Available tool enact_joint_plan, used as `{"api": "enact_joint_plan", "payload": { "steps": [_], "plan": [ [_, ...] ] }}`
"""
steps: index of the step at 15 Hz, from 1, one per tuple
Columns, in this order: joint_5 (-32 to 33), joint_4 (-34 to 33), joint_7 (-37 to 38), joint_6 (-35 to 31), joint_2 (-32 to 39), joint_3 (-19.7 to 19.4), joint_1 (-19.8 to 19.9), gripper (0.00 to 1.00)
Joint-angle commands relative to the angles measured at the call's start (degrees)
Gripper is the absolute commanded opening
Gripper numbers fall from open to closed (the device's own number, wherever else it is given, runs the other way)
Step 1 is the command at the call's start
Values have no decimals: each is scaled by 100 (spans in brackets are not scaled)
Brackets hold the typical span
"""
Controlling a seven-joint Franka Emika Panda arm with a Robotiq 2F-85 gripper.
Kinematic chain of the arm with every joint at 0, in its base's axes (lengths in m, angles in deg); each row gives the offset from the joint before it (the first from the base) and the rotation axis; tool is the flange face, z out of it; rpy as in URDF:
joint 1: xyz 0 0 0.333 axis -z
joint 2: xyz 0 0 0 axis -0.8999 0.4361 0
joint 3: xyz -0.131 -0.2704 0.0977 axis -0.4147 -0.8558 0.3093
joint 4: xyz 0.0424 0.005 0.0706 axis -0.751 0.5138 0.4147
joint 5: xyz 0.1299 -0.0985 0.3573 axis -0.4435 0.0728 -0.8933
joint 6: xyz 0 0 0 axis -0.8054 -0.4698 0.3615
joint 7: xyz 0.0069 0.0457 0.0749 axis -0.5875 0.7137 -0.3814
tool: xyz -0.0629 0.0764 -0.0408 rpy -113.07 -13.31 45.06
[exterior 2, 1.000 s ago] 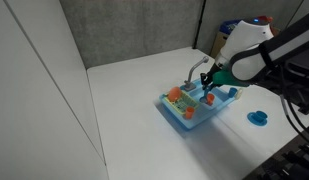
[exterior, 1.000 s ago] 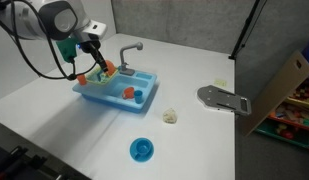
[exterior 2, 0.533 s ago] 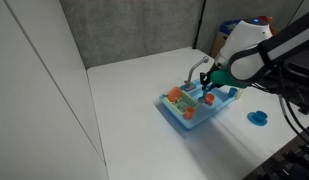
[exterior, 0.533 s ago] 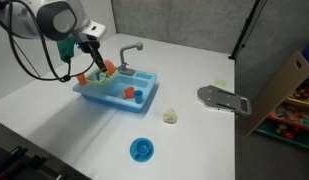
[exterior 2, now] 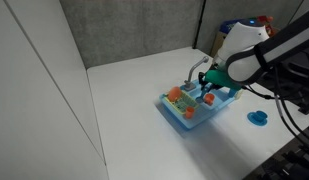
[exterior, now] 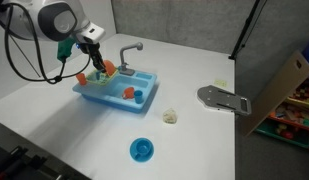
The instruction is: Remove the brush that is in the blue cup which is on the blue saucer plate and put it in the dish drying rack
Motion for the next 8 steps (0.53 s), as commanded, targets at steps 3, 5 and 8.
{"api": "enact_joint_plan", "payload": {
  "steps": [3, 5, 8],
  "plan": [
    [25, -470, 620, 329, 324, -65, -66, 9],
    [18, -587, 743, 391, 417, -44, -52, 9],
    [-20, -757, 863, 475, 548, 13, -10, 9]
  ]
}}
